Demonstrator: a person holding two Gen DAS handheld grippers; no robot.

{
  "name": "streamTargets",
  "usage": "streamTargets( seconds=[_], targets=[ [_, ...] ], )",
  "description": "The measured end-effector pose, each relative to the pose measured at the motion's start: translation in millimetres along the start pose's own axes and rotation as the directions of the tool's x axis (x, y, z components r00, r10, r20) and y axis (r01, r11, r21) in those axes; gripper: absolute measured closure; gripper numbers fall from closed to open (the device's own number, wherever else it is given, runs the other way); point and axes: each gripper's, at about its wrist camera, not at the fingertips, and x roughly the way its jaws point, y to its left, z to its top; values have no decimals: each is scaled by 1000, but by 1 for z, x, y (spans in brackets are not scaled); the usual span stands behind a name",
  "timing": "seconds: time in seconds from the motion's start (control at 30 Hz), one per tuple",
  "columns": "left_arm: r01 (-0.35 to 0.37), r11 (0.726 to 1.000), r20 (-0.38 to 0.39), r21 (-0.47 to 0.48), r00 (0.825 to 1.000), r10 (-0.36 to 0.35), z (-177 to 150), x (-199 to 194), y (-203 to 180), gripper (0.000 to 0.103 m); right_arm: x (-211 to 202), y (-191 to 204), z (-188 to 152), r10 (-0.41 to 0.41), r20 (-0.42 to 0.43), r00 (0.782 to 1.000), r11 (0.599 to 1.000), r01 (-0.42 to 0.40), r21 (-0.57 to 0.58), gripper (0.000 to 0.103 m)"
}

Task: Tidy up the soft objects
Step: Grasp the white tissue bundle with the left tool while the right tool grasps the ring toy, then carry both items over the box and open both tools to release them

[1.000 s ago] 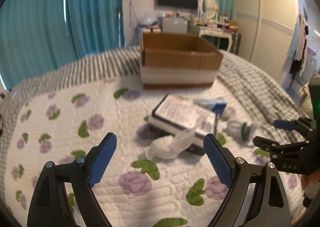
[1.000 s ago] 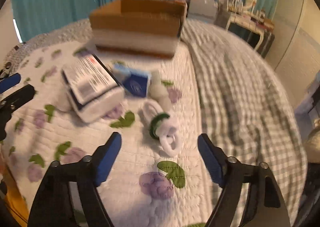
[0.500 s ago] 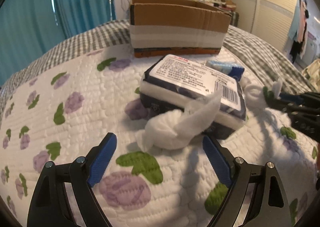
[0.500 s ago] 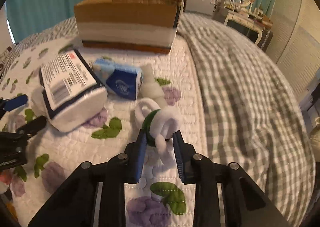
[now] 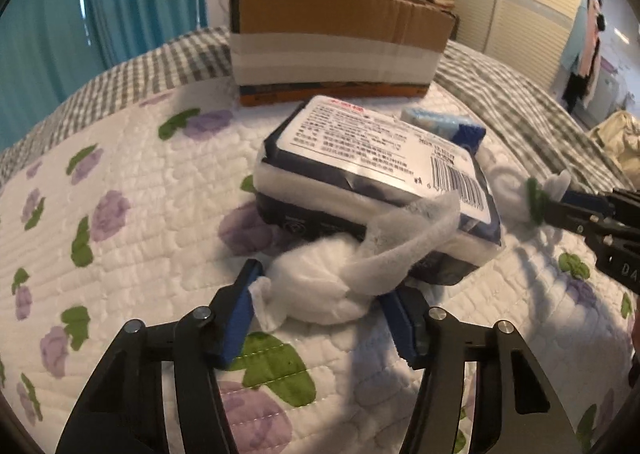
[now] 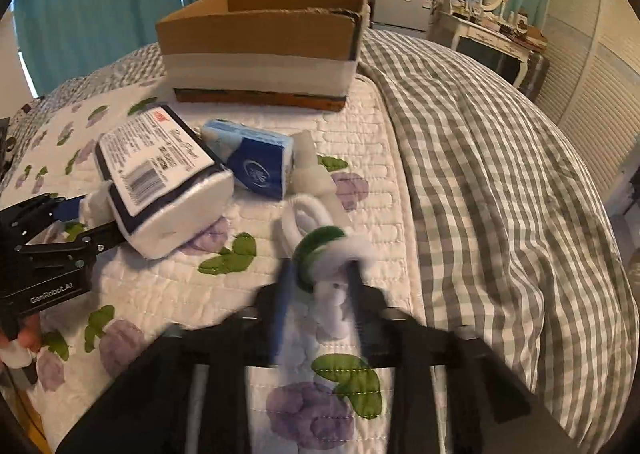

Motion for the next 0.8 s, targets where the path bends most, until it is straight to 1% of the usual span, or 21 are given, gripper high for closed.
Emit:
streamTargets(
  seconds=[0.03,0.07,0.3,0.33,0.37,0.53,0.6,0.8],
  targets=[
    [7,1000,3,-1,1000,-7,0,-1,0,51,1,0,-1,3,0,1000,1000,-3,0,54],
    [17,1000,6,-3,1000,-17,0,-2,1,53,2,0,-1,5,-1,1000,1000,-5,1,52],
    [26,1000,26,5,999,-26,-3,-10,0,54,27,-7,2,-7,-52,999,1000,8,20,52],
    [25,1000,32,7,999,-25,-3,-13,-1,55,28,-9,2,-13,-56,998,1000,14,27,54],
    [26,1000,36,7,999,-26,-4,-15,-1,55,27,-10,1,-15,-52,999,999,17,33,70],
    [44,999,57,-10,997,-43,-8,-35,-4,56,-5,-8,-3,-24,19,1000,1000,24,17,70],
    [39,999,72,-9,997,-38,-9,-46,-7,56,-22,-8,-4,6,44,999,1000,-7,23,70],
    [50,999,125,-6,991,-49,2,-92,-20,56,-75,-4,2,54,119,991,998,-56,19,70]
  ],
)
